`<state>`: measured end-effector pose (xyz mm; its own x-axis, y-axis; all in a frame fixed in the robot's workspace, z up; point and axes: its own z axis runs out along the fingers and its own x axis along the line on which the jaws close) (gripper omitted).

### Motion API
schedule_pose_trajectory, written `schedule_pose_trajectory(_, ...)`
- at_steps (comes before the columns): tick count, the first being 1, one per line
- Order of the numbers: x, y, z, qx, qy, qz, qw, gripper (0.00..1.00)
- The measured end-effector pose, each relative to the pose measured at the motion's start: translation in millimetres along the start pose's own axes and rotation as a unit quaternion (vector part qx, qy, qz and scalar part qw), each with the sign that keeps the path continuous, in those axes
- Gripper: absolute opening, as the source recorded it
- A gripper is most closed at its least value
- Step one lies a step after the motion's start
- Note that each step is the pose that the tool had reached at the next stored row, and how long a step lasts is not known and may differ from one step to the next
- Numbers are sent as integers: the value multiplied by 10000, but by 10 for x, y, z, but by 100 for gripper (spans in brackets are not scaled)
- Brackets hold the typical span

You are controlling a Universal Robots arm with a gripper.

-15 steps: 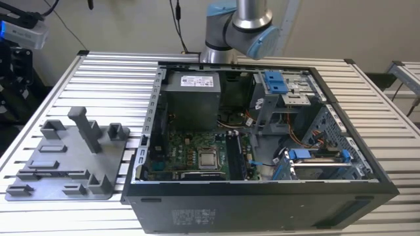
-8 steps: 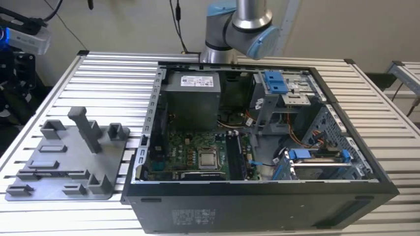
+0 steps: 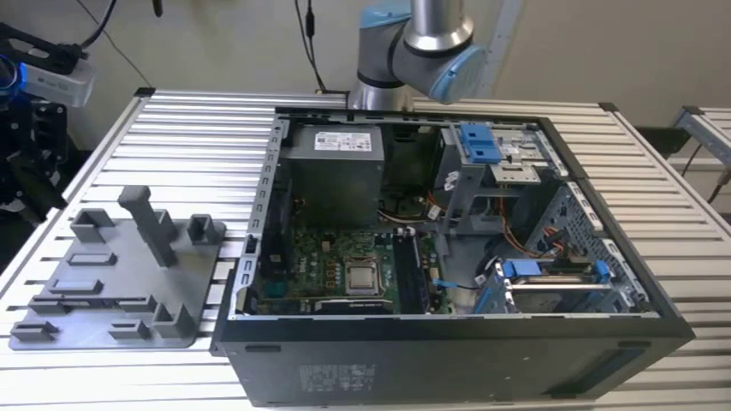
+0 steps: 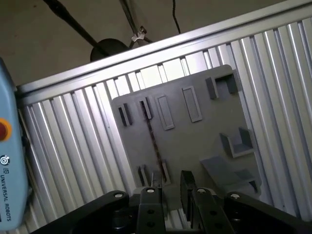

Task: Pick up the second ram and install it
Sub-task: 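Pick up the second ram and move it above second insertion slot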

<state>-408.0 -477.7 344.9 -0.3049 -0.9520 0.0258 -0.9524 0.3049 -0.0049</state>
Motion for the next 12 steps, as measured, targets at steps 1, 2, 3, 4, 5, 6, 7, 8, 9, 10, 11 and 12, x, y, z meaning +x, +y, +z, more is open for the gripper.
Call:
schedule_pose_trajectory(1,0,0,8,0,1,-1,10000,30)
schedule_pose_trajectory(2,0,0,12,-1,1,-1,10000,30)
schedule_pose_trajectory(3,0,0,12,-1,1,-1,10000,30)
schedule_pose_trajectory(4,0,1,13,-1,2,-1,10000,30)
schedule_pose_trajectory(5,0,1,14,-1,1,-1,10000,30)
schedule_pose_trajectory(6,0,1,14,-1,1,-1,10000,30)
schedule_pose_trajectory(7,0,1,15,-1,1,-1,10000,30)
schedule_pose_trajectory(8,-1,1,20,-1,0,-1,10000,30)
schedule_pose_trajectory(9,-1,1,25,0,0,-1,10000,30)
schedule_pose_trajectory(10,-1,1,29,-1,1,-1,10000,30)
schedule_pose_trajectory(11,-1,0,35,-1,2,-1,10000,30)
schedule_pose_trajectory(12,-1,1,42,-1,2,-1,10000,30)
